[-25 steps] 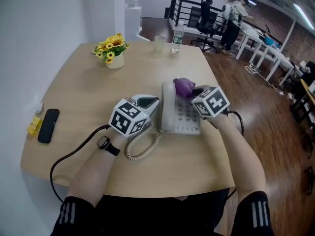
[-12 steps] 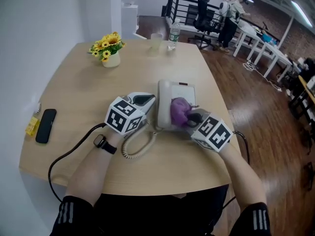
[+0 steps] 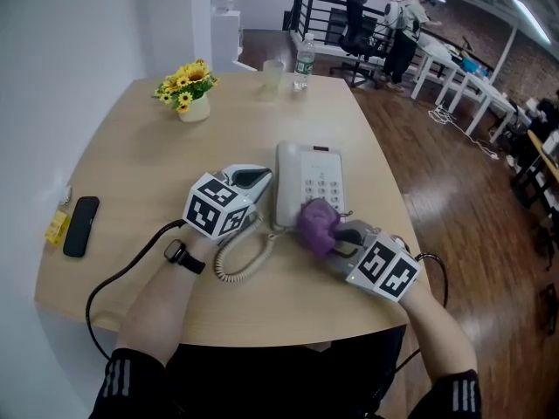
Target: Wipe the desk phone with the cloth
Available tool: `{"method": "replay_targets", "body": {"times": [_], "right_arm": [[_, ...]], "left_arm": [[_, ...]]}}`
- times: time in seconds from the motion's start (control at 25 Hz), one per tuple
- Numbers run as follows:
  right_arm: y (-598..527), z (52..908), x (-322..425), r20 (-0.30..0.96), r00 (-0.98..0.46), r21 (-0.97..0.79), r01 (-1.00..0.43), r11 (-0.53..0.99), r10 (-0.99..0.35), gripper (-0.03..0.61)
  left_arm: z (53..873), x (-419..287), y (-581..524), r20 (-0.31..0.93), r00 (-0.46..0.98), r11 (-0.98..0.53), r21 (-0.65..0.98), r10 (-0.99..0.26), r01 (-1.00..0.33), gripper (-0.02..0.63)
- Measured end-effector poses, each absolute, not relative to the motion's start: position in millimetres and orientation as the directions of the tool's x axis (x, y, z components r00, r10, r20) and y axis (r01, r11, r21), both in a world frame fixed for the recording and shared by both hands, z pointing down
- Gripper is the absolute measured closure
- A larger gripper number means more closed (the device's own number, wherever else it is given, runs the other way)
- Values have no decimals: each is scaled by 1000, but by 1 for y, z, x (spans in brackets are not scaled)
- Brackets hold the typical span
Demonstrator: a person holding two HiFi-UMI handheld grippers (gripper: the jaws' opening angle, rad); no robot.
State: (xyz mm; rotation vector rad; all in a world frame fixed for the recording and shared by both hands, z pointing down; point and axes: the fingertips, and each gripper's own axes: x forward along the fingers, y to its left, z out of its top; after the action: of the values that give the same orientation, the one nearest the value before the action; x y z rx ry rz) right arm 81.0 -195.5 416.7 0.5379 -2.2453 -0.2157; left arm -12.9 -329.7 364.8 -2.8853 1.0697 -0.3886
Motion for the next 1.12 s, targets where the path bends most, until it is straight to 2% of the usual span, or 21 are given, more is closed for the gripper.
{"method": "replay_targets", "body": {"times": [0.24,0.44,1.12], "right_arm": [[-205,385,66,530,-730,269,-336,903,-430,491],[-224,415,79,594,-659,268,-379,886,-461,492],[-230,417,173,604,-557,232,-561,795,-570,494]], "left_arm": [[365,-15,-330,219,730,-761,-123,-647,-637,620],[365,-14,-330,218,732,-762,-117,-646,-637,620],[365,-14,-330,219,730,-760,-124,-648,-638,620]]}}
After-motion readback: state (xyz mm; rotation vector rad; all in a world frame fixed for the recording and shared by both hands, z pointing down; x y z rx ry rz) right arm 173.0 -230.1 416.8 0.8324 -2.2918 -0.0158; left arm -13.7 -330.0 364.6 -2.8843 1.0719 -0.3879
